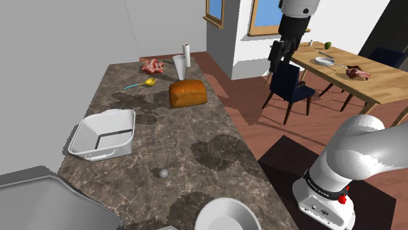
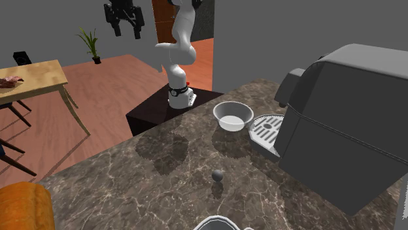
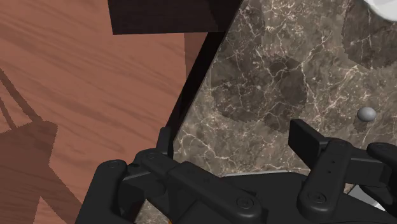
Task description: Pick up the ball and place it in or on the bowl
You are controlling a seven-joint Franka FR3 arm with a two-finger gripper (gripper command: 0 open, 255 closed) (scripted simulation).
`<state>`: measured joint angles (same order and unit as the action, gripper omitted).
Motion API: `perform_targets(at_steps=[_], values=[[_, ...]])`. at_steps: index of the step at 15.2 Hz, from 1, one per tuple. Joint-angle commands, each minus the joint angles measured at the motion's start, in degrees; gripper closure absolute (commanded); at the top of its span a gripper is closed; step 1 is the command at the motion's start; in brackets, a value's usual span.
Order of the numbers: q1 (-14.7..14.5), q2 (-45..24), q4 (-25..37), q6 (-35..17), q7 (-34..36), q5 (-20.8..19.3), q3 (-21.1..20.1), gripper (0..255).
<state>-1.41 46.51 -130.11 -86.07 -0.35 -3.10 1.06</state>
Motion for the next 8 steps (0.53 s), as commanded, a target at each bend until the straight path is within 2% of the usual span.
perform_targets(at_steps=[1,8], values=[[0.0,0.0,0.0,0.0,0.0,0.0,0.0,0],[-2.0,-2.2,-7.2,-9.6,8.0,4.6,-6.9,0]])
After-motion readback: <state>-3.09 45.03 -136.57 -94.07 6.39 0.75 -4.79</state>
